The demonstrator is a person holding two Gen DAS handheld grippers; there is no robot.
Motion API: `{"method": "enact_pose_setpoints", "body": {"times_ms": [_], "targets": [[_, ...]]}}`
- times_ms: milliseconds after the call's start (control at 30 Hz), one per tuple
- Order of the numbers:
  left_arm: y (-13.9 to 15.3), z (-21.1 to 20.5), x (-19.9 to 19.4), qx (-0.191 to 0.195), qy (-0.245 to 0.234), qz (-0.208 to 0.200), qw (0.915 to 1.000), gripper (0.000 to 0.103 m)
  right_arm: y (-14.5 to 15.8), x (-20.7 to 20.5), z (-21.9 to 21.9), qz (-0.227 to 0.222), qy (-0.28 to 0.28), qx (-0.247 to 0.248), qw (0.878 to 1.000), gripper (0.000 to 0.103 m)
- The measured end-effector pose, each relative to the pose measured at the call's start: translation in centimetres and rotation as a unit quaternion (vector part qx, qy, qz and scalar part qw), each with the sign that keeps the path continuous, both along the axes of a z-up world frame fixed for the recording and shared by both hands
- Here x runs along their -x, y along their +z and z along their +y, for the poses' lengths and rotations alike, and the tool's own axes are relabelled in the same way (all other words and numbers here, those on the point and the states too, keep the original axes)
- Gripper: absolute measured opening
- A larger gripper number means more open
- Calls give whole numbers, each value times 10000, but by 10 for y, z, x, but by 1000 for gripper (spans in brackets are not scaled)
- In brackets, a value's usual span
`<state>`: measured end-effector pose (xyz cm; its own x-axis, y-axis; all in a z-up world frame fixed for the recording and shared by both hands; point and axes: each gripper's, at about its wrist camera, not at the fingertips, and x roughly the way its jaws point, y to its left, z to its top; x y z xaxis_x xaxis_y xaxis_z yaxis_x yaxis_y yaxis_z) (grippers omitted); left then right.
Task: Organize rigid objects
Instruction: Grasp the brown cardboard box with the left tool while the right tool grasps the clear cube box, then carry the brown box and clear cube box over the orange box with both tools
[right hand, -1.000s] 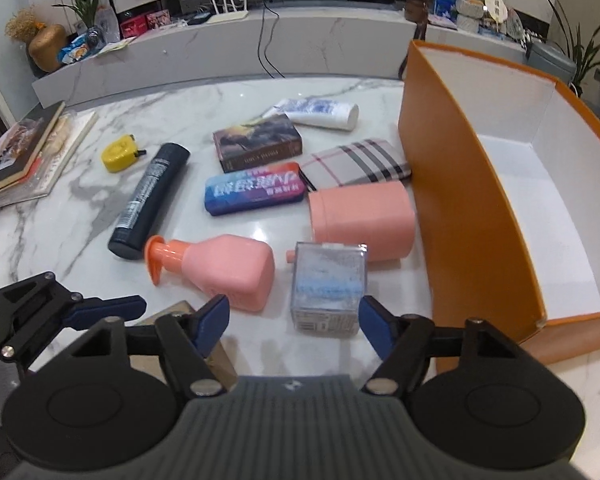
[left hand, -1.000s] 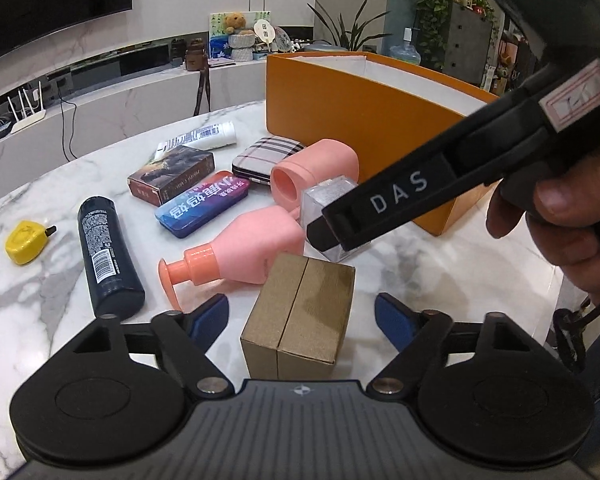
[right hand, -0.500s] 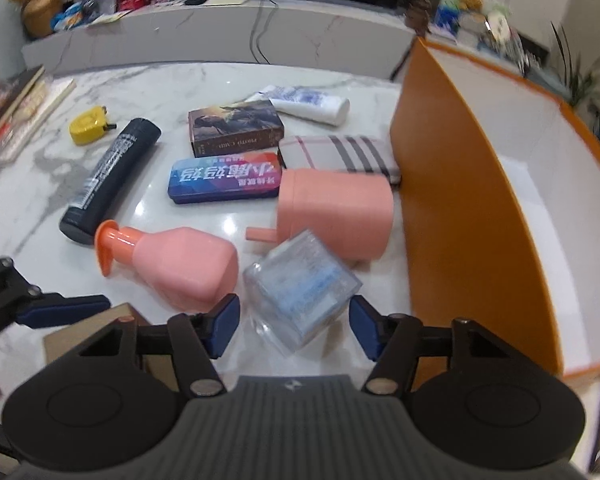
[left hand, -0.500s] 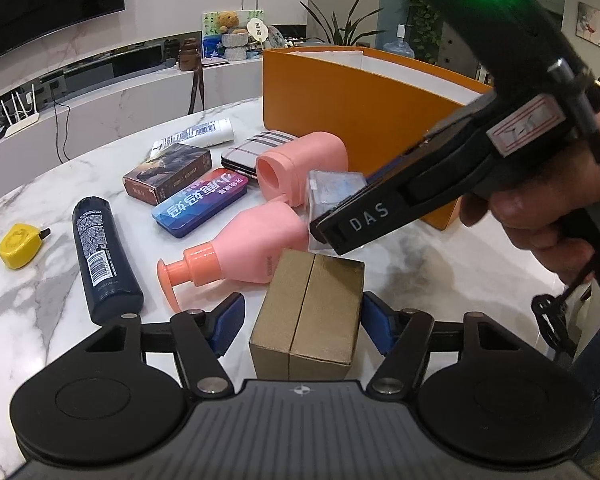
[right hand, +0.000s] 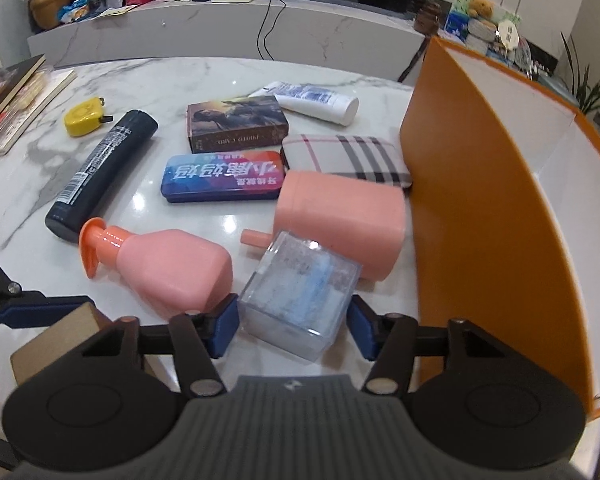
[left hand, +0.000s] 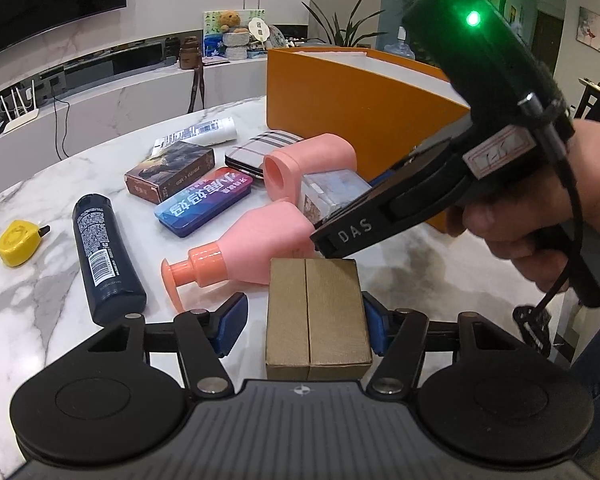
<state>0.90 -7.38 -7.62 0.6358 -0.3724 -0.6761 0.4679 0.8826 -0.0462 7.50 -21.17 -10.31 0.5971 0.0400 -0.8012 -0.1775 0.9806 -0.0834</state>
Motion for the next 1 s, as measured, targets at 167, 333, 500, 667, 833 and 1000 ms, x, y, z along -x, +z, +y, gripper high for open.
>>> {"method": "enact_pose_setpoints", "body": {"times_ms": [167, 333, 500, 667, 833, 1000], "targets": [[-2, 2, -2, 6, 36, 18, 10000, 54, -3, -1, 2, 0, -73, 30, 10000, 55], [-2, 8, -4, 20, 302, 22, 9995, 52, -3, -2, -2, 43, -103, -64, 9999, 54], [-1, 20, -9, 83, 627, 105, 9979, 52, 2, 1, 0, 23, -9, -89, 10000, 53], [0, 27, -11, 118, 815, 168, 9965, 52, 15, 8, -1, -98, 22, -147, 9998, 53], [5, 31, -11, 123, 928, 174, 9955, 52, 29, 15, -4, -193, 4, -251, 9995, 53], [23, 47, -10, 249, 1085, 182, 9936, 52, 63, 21, -8, -490, 102, -461, 9977, 53]]}}
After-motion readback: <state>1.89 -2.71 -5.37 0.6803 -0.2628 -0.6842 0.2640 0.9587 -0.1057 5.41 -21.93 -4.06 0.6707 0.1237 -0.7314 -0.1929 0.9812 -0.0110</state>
